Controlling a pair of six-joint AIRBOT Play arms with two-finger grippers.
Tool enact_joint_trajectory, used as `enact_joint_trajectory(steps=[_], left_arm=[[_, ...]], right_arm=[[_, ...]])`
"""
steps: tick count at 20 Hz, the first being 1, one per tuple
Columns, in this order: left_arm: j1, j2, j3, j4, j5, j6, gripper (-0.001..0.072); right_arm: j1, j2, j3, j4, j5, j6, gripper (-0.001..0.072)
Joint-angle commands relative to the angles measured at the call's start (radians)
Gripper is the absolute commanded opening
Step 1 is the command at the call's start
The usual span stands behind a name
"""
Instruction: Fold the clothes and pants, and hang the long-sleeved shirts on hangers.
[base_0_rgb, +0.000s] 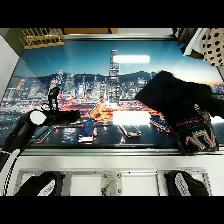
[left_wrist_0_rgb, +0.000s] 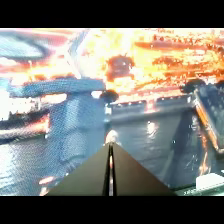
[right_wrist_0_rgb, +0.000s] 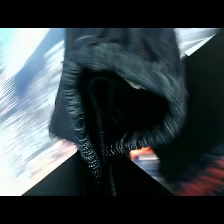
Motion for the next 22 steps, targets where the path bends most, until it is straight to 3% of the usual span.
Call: enact_joint_trajectory(steps=[1,4,9,12,13,15,16,19,22], left_arm=[[0.0,0.0,0.0,0.0,0.001,0.0,0.0015],[0.0,0.0,0.0,0.0,-0.001,0.0,0.0015],[0.0,0.0,0.0,0.002,0.0,0.0,0.0015],[0.0,0.0,0.0,0.002,-0.001,0.0,0.0016],[0.0,0.0,0.0,0.002,-0.001,0.0,0.0016],[0.0,0.0,0.0,0.002,-0.001,0.0,0.0016],[0.0,0.0,0.0,0.002,-0.001,0.0,0.0015],[0.0,0.0,0.0,0.002,-0.001,0.0,0.0015],[0.0,0.0,0.0,0.001,0.0,0.0,0.0015]], right_arm=[[-0.239,0.147,-0.035,-0.178,0.175,0.085,0.0022],[-0.307,0.227,-0.158,-0.215,0.232,0.15,0.0022],[-0.311,0.277,-0.353,-0.216,0.256,0.152,0.0023],[-0.311,0.277,-0.369,-0.296,0.256,0.151,0.003],[-0.311,0.277,-0.369,-0.332,0.257,0.146,0.0084],[-0.311,0.277,-0.346,-0.425,0.255,0.111,0.0634],[-0.311,0.277,-0.314,-0.478,0.244,0.08,0.0674],[-0.309,0.277,-0.153,-0.533,0.148,-0.09,0.0674],[-0.238,0.277,-0.034,-0.277,0.064,-0.223,0.0674]])
